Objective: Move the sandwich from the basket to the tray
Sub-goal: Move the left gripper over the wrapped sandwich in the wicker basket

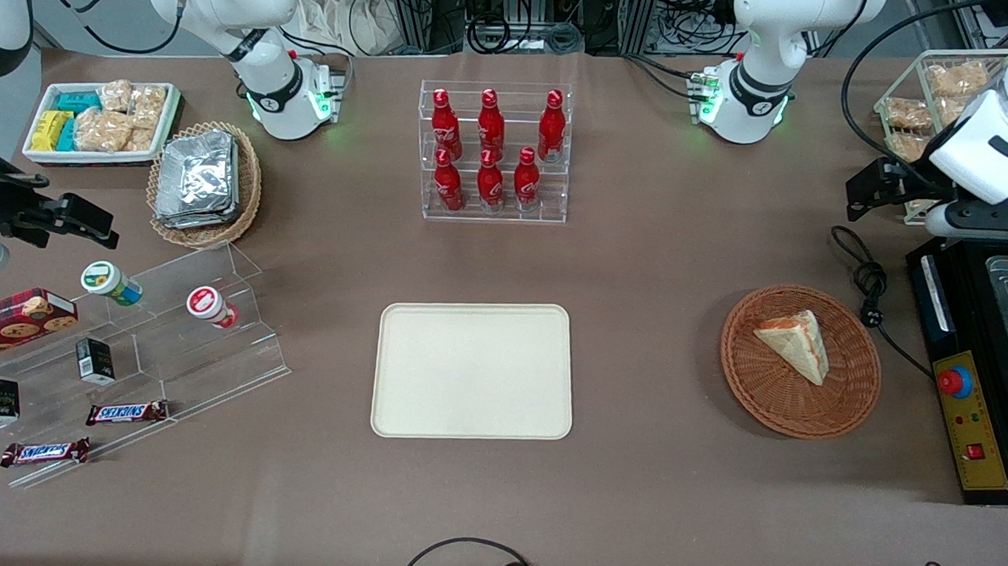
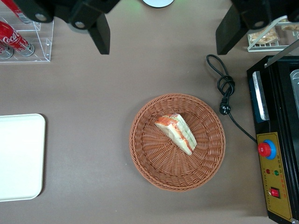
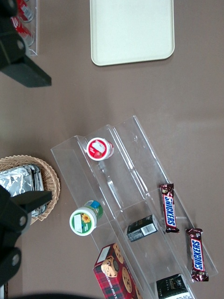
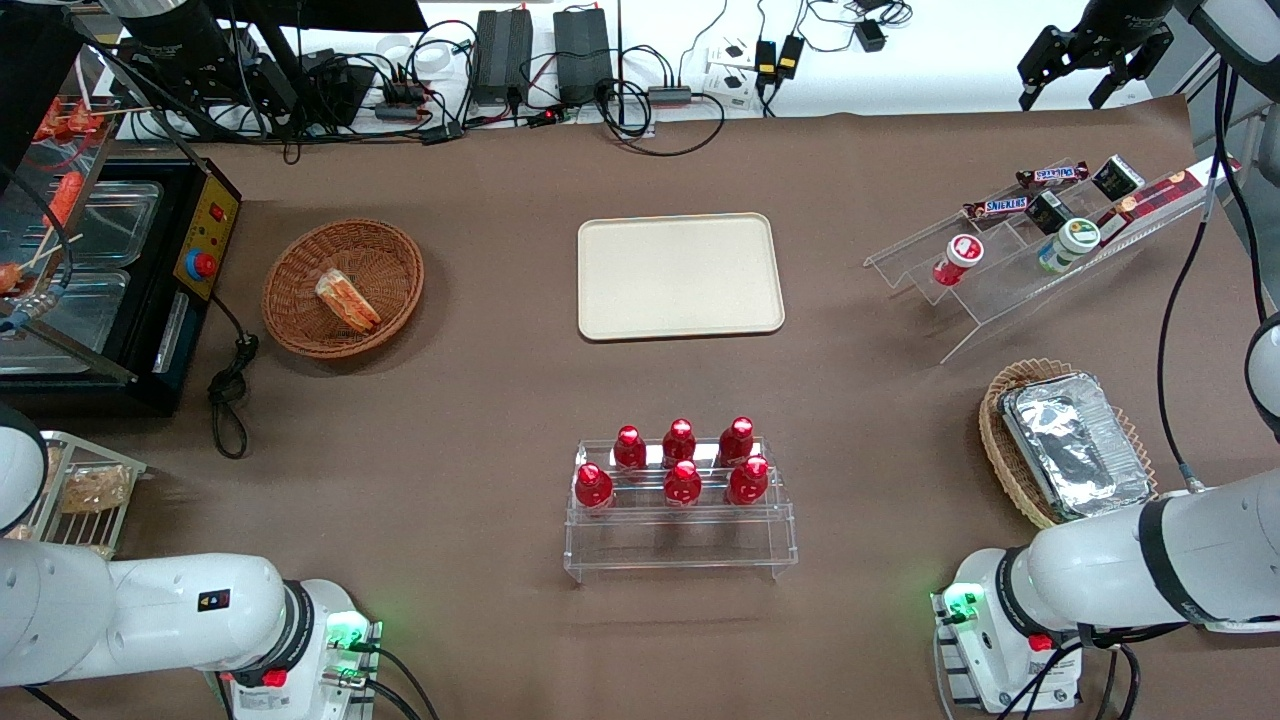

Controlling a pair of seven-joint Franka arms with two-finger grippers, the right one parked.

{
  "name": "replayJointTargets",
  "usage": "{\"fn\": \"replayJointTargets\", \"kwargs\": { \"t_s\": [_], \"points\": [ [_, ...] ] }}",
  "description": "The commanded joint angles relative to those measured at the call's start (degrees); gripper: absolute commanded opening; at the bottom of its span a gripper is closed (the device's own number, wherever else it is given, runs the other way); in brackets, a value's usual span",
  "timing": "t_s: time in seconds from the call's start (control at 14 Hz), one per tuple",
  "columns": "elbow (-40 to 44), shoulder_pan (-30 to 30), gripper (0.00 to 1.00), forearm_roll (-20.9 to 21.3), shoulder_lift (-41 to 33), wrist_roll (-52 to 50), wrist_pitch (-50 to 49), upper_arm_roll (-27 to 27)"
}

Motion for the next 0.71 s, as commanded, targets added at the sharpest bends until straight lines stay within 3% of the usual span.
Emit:
{"fn": "replayJointTargets", "kwargs": {
  "t_s": [0.0, 0.36, 0.64],
  "points": [
    [2.23, 0.29, 1.00, 0.67, 1.34, 0.94, -1.01, -0.18],
    [1.97, 2.13, 1.00, 1.29, 2.91, 1.11, -0.05, -0.09],
    [-7.75, 5.29, 1.00, 2.08, 1.96, 0.24, 9.06, 0.26]
  ]
}}
